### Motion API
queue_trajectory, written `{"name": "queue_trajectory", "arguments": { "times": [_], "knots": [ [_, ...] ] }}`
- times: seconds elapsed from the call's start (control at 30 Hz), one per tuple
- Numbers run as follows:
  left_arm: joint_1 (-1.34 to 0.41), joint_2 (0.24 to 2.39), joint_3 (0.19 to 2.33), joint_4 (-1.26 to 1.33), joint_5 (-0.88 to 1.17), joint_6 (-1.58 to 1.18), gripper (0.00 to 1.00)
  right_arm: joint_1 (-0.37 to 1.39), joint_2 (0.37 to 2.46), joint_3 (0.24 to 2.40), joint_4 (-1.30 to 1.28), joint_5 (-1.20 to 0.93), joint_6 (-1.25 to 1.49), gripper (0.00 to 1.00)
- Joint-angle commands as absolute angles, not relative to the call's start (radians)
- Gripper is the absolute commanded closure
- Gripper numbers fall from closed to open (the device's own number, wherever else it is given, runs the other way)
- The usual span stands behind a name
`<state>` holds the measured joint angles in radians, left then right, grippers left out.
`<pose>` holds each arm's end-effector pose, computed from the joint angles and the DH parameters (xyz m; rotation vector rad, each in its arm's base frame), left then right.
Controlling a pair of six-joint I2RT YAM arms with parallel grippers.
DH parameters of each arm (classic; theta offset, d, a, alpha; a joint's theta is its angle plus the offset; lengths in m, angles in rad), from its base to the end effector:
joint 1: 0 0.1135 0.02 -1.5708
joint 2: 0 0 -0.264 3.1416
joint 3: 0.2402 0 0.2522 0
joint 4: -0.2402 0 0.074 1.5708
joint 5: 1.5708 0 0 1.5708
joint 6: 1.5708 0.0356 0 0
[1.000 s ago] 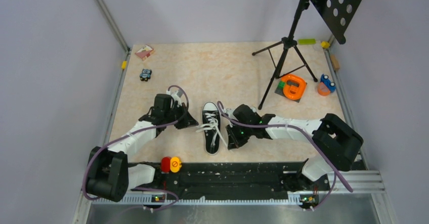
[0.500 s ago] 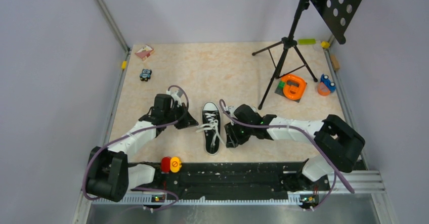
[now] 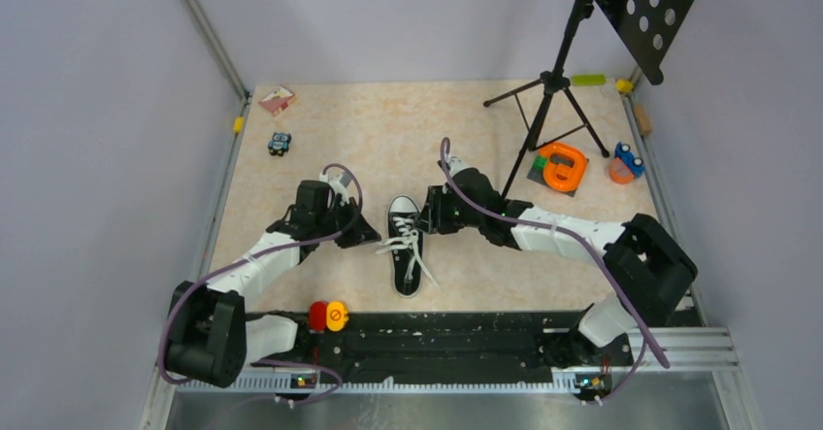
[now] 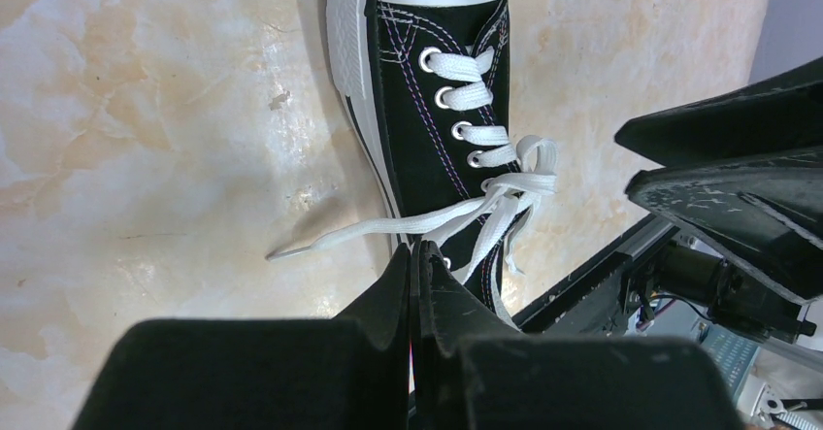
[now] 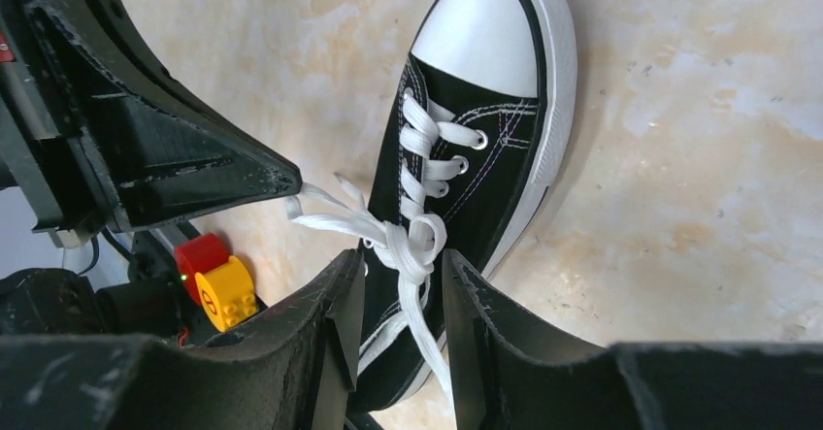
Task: Tie the shoes
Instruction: Tie the shoelace on the shoe.
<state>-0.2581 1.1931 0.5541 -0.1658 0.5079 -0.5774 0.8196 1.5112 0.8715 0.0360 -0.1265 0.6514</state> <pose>0.2159 -0.0749 0.1852 -0.1372 2.4718 -0.9866 0.2196 0.2418 0.2169 -0.2738 2.3231 0.9335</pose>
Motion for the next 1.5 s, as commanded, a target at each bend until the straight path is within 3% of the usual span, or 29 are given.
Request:
{"name": "queue_trajectory", "arguments": {
  "times": [0.0,0.53,0.67,1.1,1.17,1.3,1.47],
  "knots": [
    [-0.265,1.176,0.585,-0.142,0.514,-0.577,1.0,0.811,1.555,0.894,0.155,-0.184,0.715,0.63],
    [-0.275,1.187,0.595,-0.141,0.517,-0.576,1.0,0.789,1.634,0.892,0.153,-0.18,0.739,0.66],
    [-0.275,1.193,0.595,-0.137,0.518,-0.576,1.0,0.784,1.643,0.893,0.155,-0.189,0.739,0.72],
    [-0.276,1.187,0.584,-0.124,0.517,-0.587,1.0,0.782,1.672,0.892,0.181,-0.229,0.743,0.72],
    [-0.276,1.185,0.581,-0.123,0.517,-0.588,1.0,0.782,1.672,0.888,0.189,-0.23,0.747,0.77],
    [-0.276,1.179,0.581,-0.128,0.512,-0.585,1.0,0.782,1.66,0.877,0.21,-0.232,0.755,1.0],
    [-0.276,1.172,0.58,-0.137,0.502,-0.582,1.0,0.782,1.619,0.872,0.2,-0.176,0.757,1.0]
  ]
}}
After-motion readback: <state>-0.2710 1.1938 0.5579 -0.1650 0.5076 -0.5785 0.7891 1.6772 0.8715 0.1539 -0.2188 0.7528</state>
